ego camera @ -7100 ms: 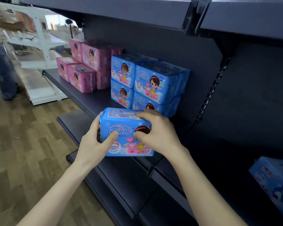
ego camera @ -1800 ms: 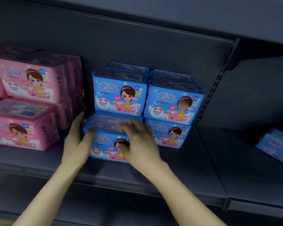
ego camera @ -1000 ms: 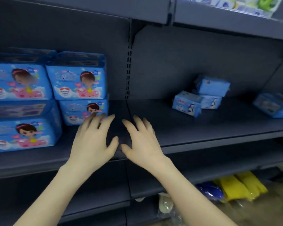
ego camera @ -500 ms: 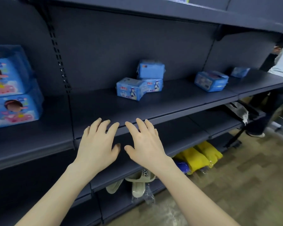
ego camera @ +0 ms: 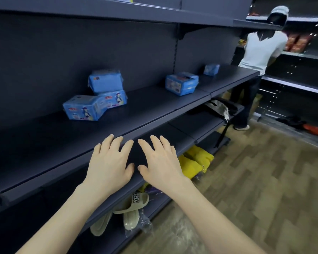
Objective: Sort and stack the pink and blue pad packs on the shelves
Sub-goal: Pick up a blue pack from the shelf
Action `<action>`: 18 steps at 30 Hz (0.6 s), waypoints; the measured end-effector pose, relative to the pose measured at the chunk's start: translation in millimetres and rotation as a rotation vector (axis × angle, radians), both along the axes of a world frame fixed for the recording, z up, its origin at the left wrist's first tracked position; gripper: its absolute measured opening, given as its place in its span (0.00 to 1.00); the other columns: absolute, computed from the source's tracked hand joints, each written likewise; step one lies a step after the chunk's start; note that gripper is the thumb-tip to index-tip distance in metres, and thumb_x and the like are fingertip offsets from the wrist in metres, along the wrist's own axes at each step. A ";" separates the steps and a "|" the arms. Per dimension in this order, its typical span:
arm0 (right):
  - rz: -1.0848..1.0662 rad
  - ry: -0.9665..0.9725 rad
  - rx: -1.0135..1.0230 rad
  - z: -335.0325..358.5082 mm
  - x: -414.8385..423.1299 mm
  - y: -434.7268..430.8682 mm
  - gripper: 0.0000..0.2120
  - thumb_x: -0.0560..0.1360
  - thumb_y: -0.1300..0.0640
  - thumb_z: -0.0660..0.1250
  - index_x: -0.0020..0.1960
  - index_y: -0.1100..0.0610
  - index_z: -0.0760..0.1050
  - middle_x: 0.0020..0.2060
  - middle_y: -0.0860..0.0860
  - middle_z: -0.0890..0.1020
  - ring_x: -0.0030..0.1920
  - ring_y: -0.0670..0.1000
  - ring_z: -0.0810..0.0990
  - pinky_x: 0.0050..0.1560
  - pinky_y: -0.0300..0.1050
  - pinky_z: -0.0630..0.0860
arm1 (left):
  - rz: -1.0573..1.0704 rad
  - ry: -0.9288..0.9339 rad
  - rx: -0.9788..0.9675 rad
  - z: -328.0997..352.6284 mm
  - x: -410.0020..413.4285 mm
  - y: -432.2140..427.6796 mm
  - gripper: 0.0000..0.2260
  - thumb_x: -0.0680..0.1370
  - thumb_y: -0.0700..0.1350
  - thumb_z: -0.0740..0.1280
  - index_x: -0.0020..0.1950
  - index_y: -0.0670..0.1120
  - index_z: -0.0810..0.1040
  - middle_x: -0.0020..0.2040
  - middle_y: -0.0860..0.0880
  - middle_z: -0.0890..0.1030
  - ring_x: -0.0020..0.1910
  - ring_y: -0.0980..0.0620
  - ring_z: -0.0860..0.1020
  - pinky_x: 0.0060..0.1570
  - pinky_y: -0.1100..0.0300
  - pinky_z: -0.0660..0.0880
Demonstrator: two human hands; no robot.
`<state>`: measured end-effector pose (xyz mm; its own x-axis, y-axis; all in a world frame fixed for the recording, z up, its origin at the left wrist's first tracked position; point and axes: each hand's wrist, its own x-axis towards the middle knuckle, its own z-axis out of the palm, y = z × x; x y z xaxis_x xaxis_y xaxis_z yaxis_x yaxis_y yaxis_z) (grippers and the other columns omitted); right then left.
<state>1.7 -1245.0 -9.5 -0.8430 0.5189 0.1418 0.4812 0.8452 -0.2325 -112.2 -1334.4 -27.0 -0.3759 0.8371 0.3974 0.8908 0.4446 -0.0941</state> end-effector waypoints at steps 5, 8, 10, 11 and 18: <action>-0.089 -0.015 0.008 -3.3 6.6 23.4 0.31 0.76 0.51 0.62 0.75 0.51 0.52 0.73 0.56 0.56 0.74 0.58 0.49 0.71 0.59 0.55 | -0.102 -0.006 -0.019 -2.9 2.3 35.9 0.30 0.54 0.47 0.80 0.54 0.41 0.81 0.50 0.38 0.82 0.52 0.34 0.79 0.42 0.43 0.78; -0.138 -0.012 0.015 -4.0 3.3 38.6 0.31 0.76 0.51 0.63 0.74 0.52 0.54 0.73 0.56 0.58 0.74 0.58 0.50 0.71 0.58 0.56 | -0.158 -0.012 -0.020 -4.5 -4.6 58.2 0.30 0.54 0.47 0.80 0.53 0.41 0.81 0.49 0.39 0.82 0.52 0.35 0.79 0.41 0.43 0.78; -0.162 -0.010 0.014 -3.2 -1.2 48.7 0.30 0.76 0.51 0.63 0.74 0.52 0.55 0.72 0.56 0.59 0.74 0.58 0.51 0.70 0.59 0.57 | -0.185 -0.023 -0.020 -3.5 -10.5 73.6 0.30 0.54 0.47 0.80 0.53 0.41 0.81 0.49 0.39 0.82 0.51 0.34 0.80 0.40 0.43 0.78; -0.172 -0.011 0.017 -2.4 -4.2 54.4 0.30 0.76 0.51 0.63 0.74 0.52 0.56 0.72 0.56 0.60 0.74 0.58 0.51 0.70 0.59 0.58 | -0.198 -0.032 -0.019 -2.2 -13.9 81.3 0.30 0.53 0.47 0.80 0.53 0.41 0.81 0.49 0.39 0.82 0.51 0.34 0.80 0.40 0.43 0.78; -0.230 -0.006 0.068 6.3 -30.5 93.1 0.29 0.76 0.50 0.63 0.73 0.53 0.57 0.71 0.55 0.61 0.73 0.58 0.53 0.69 0.58 0.59 | -0.246 -0.029 -0.026 6.4 -44.2 124.3 0.30 0.53 0.47 0.80 0.53 0.41 0.81 0.48 0.39 0.82 0.50 0.35 0.80 0.38 0.43 0.78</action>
<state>-28.8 -1151.9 -3.3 -0.7046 0.6867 0.1786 0.6641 0.7269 -0.1750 -156.4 -1210.0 -20.6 -0.1704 0.9146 0.3667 0.9744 0.2119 -0.0757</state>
